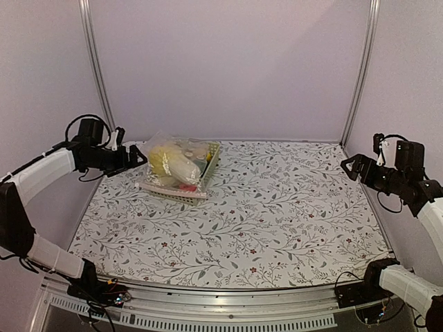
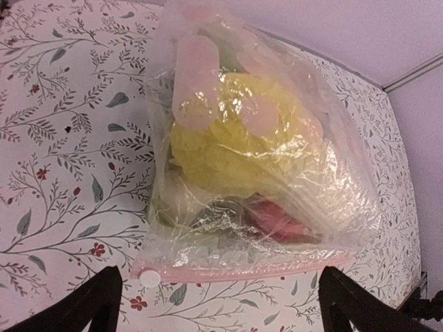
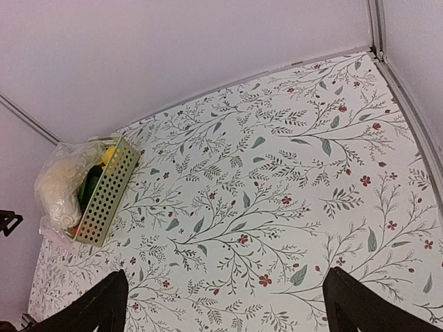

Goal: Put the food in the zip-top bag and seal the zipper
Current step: Pick up the zipper food storage bag from the bin.

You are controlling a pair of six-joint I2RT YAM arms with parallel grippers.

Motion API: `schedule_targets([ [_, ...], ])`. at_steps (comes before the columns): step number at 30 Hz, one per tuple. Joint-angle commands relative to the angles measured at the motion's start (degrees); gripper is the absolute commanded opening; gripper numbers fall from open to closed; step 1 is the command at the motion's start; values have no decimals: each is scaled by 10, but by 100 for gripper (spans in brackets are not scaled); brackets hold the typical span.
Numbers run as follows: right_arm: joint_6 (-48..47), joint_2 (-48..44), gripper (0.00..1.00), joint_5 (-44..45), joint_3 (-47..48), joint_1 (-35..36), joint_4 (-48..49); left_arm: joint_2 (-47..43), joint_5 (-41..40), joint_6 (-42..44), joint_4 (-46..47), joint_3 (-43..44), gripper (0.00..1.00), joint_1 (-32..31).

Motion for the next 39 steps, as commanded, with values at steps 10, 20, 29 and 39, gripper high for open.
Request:
schedule_targets([
  [10,9,29,99,-76,34,-1,-1,-1,108,-47,51,-122,99,73],
  [20,15,24,99,-85,37,-2,-3,58,140,-94,89,-130,86,79],
  [29,15,25,99,-89,38,-2,-4,89,139,-131,132,-127,76,78],
  [39,8,24,99,-84,39,-2,-11,102,175,-130,149,-114,56,75],
])
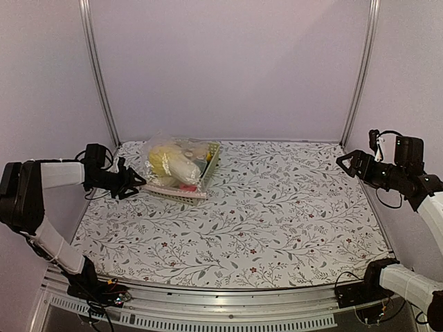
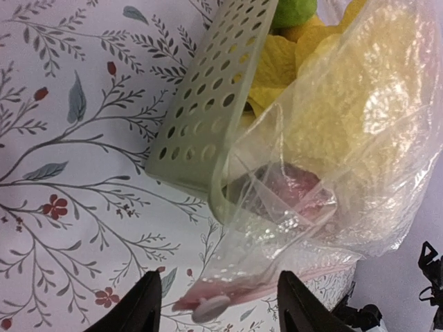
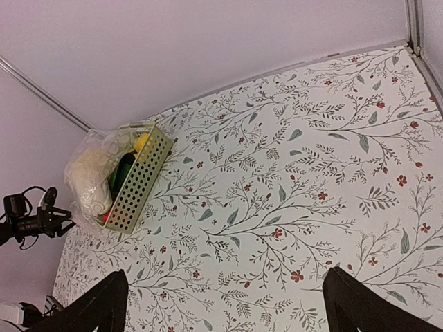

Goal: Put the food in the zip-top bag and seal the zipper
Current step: Pick up the zipper food storage bag from the bin, then pass from the left arm to the right

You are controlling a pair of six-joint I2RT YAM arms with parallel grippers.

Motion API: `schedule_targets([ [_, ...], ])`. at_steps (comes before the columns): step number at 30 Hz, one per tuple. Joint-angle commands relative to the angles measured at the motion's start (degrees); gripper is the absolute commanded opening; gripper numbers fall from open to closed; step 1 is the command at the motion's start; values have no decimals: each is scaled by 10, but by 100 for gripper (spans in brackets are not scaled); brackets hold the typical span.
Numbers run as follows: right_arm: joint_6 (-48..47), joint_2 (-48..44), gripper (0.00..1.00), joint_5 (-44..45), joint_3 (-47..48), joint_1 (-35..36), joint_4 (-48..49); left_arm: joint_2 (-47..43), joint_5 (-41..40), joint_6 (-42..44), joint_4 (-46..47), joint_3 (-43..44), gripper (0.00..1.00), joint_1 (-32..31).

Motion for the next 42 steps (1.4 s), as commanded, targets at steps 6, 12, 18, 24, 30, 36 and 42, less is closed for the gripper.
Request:
schedule_targets([
  [6,-2,-1,99,-3,13,-1,-13,-8,28,13,0,25,29,0],
  [12,-1,-4,99,-2,13,-1,-19,-45,2,26,-31,25,25,-9],
  [18,-9,-6,99,3,17,-1,-32,-127,-32,41,-32,9,16,-33],
  [24,-21,-3,99,-5,33,-1,-50,-207,-47,71,-53,17,8,-80],
  [30,-27,1,99,-11,46,5,-54,-272,-93,136,-122,92,4,-175],
  [36,-37,25,99,53,77,98,-59,-271,-102,179,-167,172,4,-288],
  [42,-66,66,99,82,139,196,-76,-193,-110,248,-213,266,4,-420],
])
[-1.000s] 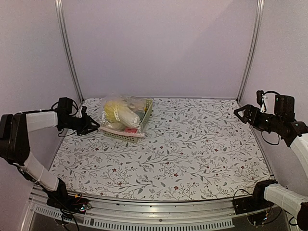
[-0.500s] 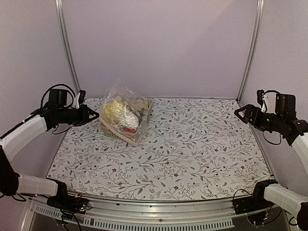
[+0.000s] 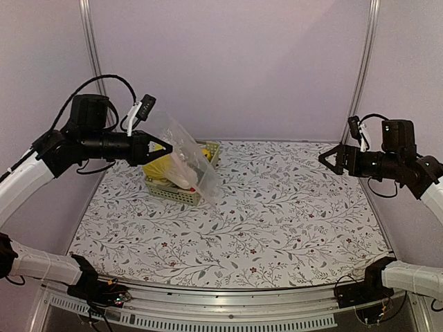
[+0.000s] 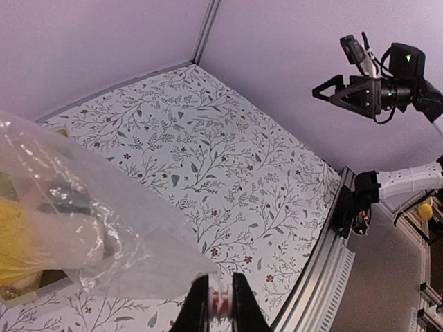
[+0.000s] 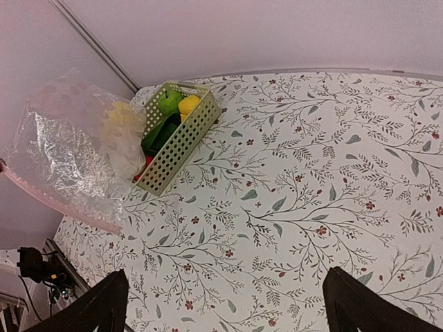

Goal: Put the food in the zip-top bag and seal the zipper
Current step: Pass from the left arm to the right

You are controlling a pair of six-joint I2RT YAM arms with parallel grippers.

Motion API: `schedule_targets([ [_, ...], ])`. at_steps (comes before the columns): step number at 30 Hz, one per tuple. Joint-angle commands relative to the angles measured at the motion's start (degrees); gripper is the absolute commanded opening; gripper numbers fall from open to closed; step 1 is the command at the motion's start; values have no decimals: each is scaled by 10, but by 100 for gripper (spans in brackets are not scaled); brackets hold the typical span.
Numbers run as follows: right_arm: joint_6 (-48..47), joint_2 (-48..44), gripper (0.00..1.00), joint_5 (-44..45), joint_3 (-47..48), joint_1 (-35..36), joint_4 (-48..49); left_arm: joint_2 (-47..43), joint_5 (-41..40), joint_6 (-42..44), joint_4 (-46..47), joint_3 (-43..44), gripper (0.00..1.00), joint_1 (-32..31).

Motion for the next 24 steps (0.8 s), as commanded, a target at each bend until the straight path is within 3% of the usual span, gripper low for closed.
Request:
schedule_targets([
  [1,-37,23,99,32,49,53,-18,77,-18,84,-69,75,4,-97],
  [6,-60,40,99,22,90,106,-33,163,-17,157,-124,152,2,-192],
  [9,-67,33,98,9,102,144,-35,196,32,185,-134,176,1,-222],
  [16,-90,48,95,3,139,226,-84,233,151,224,-151,203,1,-241],
  [20,-109,80,92,-25,162,259,-85,228,174,240,-176,199,2,-242],
  [24,-122,116,82,-60,191,294,-60,221,184,254,-187,190,0,-241],
])
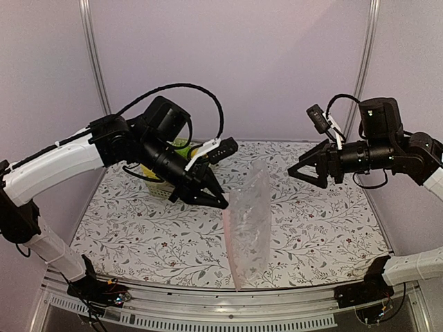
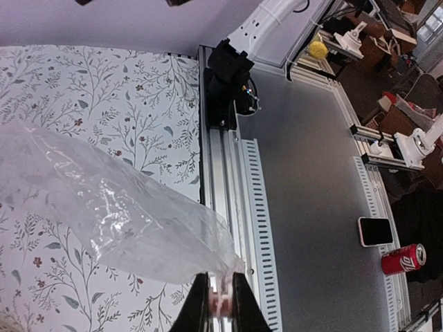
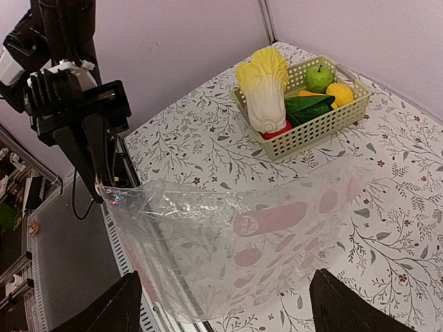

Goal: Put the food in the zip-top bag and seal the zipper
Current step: Pass from the left arm to the right

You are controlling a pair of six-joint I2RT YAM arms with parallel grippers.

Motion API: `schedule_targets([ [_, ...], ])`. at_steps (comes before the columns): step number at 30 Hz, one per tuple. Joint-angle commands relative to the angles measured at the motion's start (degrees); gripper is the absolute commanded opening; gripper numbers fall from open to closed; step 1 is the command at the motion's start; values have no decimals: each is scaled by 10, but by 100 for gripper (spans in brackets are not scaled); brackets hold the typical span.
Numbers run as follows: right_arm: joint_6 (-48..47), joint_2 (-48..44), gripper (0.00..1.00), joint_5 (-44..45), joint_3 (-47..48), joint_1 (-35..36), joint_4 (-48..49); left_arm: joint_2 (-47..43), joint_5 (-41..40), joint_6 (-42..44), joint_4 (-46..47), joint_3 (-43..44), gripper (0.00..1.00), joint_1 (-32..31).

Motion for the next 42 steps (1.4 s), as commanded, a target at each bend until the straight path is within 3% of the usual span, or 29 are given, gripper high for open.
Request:
schedule_targets([
  [1,-30,41,81,-39,38,40,11,-10,36,30,-29,2,0,-7],
  [9,-61,136,77,-54,66,103,55,-18,31,34,-24,-23,0,-7],
  [14,-76,171,75,-108,52,119,116,-18,37,35,-22,-28,0,-7],
  [19,-72,190,74,-108,26,125,164,-23,50,35,-19,-30,0,-6],
  [26,-78,198,71,-74,-14,125,188,-45,41,37,-18,-33,0,6],
  [42,-16,160,70,-99,-75,125,200,-74,53,35,-15,-41,0,46],
])
